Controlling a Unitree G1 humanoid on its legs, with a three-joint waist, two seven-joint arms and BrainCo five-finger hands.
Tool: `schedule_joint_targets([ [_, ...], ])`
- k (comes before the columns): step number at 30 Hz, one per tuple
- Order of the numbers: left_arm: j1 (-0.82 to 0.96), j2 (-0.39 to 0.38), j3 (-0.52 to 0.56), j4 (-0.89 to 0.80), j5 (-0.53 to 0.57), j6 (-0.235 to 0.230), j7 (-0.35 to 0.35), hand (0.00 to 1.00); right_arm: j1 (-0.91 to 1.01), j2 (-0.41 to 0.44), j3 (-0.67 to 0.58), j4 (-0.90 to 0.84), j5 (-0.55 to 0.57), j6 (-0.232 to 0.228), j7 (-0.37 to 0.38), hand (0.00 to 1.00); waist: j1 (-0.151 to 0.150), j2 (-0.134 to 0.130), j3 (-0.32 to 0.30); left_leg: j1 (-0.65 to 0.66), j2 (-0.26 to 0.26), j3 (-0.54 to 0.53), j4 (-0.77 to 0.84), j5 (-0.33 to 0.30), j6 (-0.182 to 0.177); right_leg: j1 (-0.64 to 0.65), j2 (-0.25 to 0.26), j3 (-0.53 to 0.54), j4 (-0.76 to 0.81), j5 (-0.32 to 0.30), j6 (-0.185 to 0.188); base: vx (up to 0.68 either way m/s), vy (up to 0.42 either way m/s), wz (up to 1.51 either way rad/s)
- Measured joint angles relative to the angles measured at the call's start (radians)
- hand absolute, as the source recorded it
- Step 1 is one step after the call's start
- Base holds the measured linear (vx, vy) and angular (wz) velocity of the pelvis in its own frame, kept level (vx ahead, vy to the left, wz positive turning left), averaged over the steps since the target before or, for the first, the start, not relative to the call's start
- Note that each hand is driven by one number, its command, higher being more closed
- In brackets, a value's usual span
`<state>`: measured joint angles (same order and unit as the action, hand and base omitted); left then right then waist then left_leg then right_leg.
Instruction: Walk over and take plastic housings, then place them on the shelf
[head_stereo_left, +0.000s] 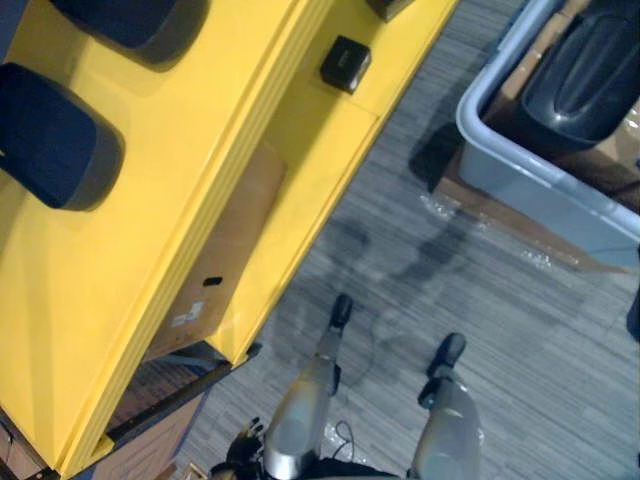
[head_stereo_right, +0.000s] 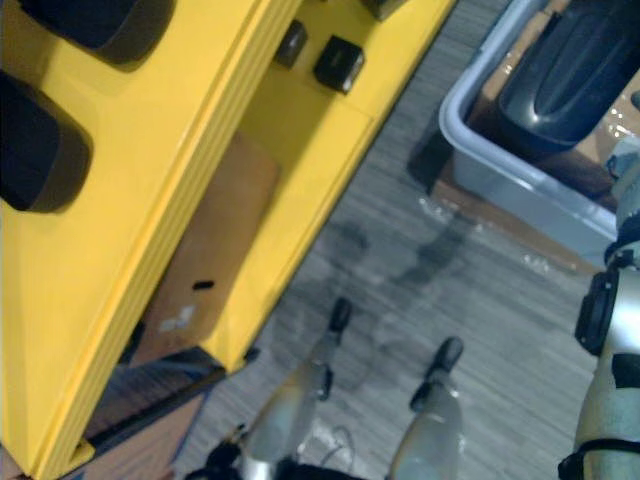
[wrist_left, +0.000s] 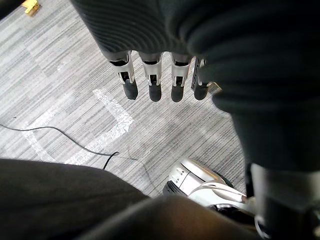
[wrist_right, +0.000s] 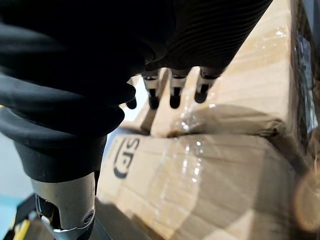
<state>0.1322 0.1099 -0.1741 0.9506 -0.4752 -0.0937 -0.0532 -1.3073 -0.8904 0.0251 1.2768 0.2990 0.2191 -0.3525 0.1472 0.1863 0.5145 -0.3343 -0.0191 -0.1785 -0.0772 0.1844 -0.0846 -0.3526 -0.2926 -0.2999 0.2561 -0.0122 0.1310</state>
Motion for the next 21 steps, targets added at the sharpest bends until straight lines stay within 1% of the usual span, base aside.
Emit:
schedule_joint_targets([
  [3, 0.0, 0.001, -0.005, 0.0, -0.002, 0.0, -0.001, 0.0, 0.001, -0.008, 0.034, -0.002, -0.012, -0.001, 0.029, 0.0, 0.001, 0.002, -0.001, -0.015, -0.003, -0.003, 0.0, 0.006, 0.0, -0.02, -0.005, 0.0, 0.014, -0.003, -0.002, -0.03, 0.014, 0.04],
  [5, 0.0, 0.001, -0.007, 0.001, -0.029, 0.002, -0.012, 0.0, 0.001, -0.013, 0.058, -0.003, -0.04, -0.006, 0.036, 0.0, 0.004, 0.004, -0.002, -0.034, -0.003, -0.006, 0.0, 0.012, -0.001, -0.04, -0.006, 0.0, 0.022, -0.003, -0.002, -0.03, 0.007, 0.05],
  [9, 0.0, 0.001, -0.015, 0.001, -0.03, 0.001, -0.031, 0.0, 0.0, -0.015, 0.094, -0.003, -0.061, -0.016, 0.044, 0.0, 0.006, 0.006, -0.004, -0.044, -0.004, -0.009, 0.0, 0.016, -0.002, -0.053, -0.008, -0.001, 0.031, -0.003, -0.003, -0.01, 0.002, 0.02],
  [12, 0.0, 0.001, -0.033, 0.0, -0.038, 0.0, -0.033, 0.0, -0.002, -0.041, 0.107, -0.01, -0.075, -0.024, 0.045, 0.0, 0.014, 0.017, -0.011, -0.056, -0.008, -0.011, 0.003, 0.018, -0.002, -0.068, -0.013, -0.001, 0.042, -0.007, 0.0, 0.0, 0.002, 0.01],
  [15, 0.0, 0.001, -0.036, 0.0, -0.038, -0.001, -0.033, 0.0, -0.002, -0.045, 0.135, -0.009, -0.081, -0.025, 0.045, 0.0, 0.014, 0.02, -0.014, -0.059, -0.008, -0.015, 0.005, 0.018, -0.002, -0.071, -0.014, -0.002, 0.049, -0.013, 0.0, 0.0, -0.006, 0.03],
  [17, -0.004, 0.0, -0.044, 0.0, -0.039, -0.001, -0.033, 0.0, -0.002, -0.059, 0.136, -0.009, -0.084, -0.025, 0.045, 0.0, 0.014, 0.03, -0.021, -0.072, -0.009, -0.028, 0.013, 0.018, -0.002, -0.073, -0.014, -0.012, 0.05, -0.014, -0.002, -0.01, -0.011, 0.14],
  [18, -0.005, -0.003, -0.046, -0.001, -0.039, -0.001, -0.034, 0.0, -0.004, -0.069, 0.136, -0.01, -0.09, -0.026, 0.045, 0.0, 0.019, 0.036, -0.025, -0.084, -0.009, -0.034, 0.018, 0.019, -0.002, -0.08, -0.014, -0.021, 0.053, -0.015, -0.003, 0.0, -0.007, 0.1],
  [21, -0.007, -0.004, -0.048, -0.002, -0.048, -0.001, -0.037, 0.0, -0.005, -0.074, 0.138, -0.006, -0.113, -0.026, 0.045, 0.0, 0.032, 0.037, -0.025, -0.087, -0.007, -0.034, 0.019, 0.019, -0.004, -0.087, -0.014, -0.021, 0.061, -0.016, -0.006, 0.0, -0.003, 0.01],
])
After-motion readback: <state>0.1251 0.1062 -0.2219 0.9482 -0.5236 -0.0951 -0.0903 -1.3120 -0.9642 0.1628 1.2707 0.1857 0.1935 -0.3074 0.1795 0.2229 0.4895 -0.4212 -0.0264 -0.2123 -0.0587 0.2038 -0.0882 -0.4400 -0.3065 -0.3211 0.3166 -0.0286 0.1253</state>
